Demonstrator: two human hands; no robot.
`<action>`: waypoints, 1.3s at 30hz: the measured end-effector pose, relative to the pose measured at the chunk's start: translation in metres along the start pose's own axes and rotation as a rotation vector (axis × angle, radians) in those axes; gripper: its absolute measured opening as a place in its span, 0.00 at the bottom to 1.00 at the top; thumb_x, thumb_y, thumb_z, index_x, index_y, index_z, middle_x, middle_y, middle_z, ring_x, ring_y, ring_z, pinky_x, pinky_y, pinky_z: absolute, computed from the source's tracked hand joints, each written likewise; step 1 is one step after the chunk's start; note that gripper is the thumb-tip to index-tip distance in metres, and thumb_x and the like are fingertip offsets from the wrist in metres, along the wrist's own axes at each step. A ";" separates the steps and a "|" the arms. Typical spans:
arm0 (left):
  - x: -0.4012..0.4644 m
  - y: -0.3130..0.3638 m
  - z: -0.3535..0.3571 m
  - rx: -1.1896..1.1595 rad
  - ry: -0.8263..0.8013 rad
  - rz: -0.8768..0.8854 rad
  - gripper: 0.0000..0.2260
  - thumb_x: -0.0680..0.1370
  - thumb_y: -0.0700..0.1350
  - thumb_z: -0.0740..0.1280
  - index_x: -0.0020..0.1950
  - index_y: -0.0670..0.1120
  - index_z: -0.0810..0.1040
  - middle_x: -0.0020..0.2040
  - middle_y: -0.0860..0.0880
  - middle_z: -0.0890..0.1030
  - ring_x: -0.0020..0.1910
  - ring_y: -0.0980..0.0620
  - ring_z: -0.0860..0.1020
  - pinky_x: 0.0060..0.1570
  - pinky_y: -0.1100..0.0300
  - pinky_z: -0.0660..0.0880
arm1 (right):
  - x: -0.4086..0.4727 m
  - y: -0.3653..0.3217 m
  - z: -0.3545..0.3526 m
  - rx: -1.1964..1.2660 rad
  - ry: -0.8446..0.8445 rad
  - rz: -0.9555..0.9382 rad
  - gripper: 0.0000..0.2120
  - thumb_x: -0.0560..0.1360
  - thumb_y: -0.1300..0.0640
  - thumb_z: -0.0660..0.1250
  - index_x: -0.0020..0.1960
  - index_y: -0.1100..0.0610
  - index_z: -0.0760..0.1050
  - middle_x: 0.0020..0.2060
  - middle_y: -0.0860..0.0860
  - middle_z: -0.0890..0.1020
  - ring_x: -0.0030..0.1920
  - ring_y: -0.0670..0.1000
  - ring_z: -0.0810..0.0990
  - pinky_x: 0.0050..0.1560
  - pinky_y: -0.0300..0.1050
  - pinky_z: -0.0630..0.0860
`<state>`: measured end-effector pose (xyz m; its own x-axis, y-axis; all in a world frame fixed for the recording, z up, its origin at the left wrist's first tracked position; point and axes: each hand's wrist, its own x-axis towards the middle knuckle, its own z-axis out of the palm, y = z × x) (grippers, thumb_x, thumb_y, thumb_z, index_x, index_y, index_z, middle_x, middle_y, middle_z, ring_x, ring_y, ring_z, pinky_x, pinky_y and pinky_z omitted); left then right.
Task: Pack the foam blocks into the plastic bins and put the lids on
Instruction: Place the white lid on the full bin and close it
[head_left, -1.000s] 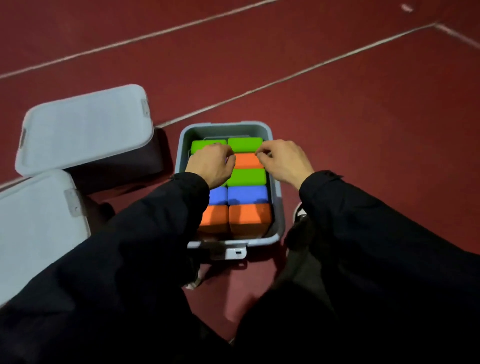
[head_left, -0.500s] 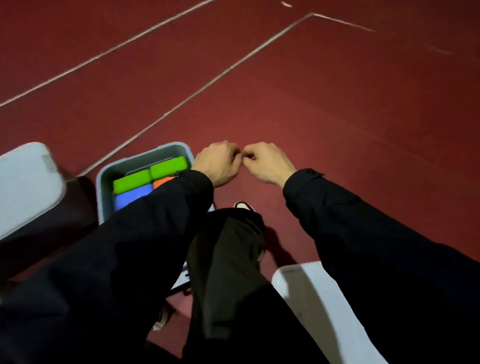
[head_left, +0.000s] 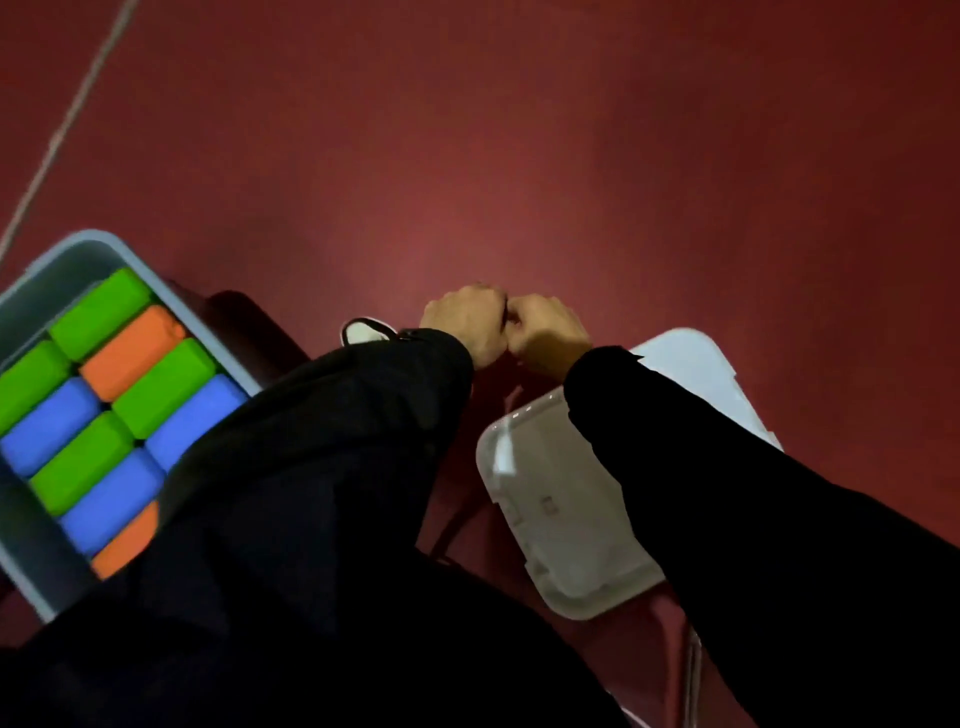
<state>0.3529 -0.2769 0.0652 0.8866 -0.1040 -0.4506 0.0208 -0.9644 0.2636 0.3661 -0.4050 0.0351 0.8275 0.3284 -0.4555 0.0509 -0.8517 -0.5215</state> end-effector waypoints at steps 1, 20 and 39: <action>0.006 0.002 0.016 0.015 -0.045 0.013 0.10 0.78 0.48 0.62 0.56 0.46 0.77 0.55 0.42 0.78 0.52 0.37 0.79 0.43 0.50 0.71 | 0.002 0.014 0.014 0.000 -0.027 0.027 0.08 0.77 0.59 0.62 0.48 0.56 0.80 0.46 0.58 0.84 0.46 0.62 0.80 0.42 0.49 0.70; 0.025 -0.046 0.141 -0.064 -0.419 0.006 0.34 0.80 0.48 0.60 0.81 0.55 0.45 0.75 0.43 0.66 0.66 0.37 0.74 0.58 0.41 0.76 | 0.030 0.128 0.206 -0.263 -0.384 0.148 0.16 0.79 0.67 0.60 0.66 0.61 0.73 0.63 0.61 0.73 0.56 0.65 0.80 0.52 0.56 0.75; -0.038 -0.014 0.015 -0.045 -0.150 0.004 0.23 0.80 0.47 0.56 0.76 0.50 0.64 0.72 0.45 0.68 0.66 0.39 0.74 0.62 0.41 0.73 | 0.021 0.022 0.041 -0.075 0.096 0.163 0.28 0.76 0.37 0.51 0.49 0.56 0.81 0.55 0.62 0.81 0.55 0.62 0.80 0.55 0.54 0.75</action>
<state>0.3118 -0.2634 0.0663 0.8077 -0.1460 -0.5713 0.0412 -0.9525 0.3017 0.3622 -0.3998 -0.0152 0.8773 0.1460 -0.4572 -0.0499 -0.9197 -0.3894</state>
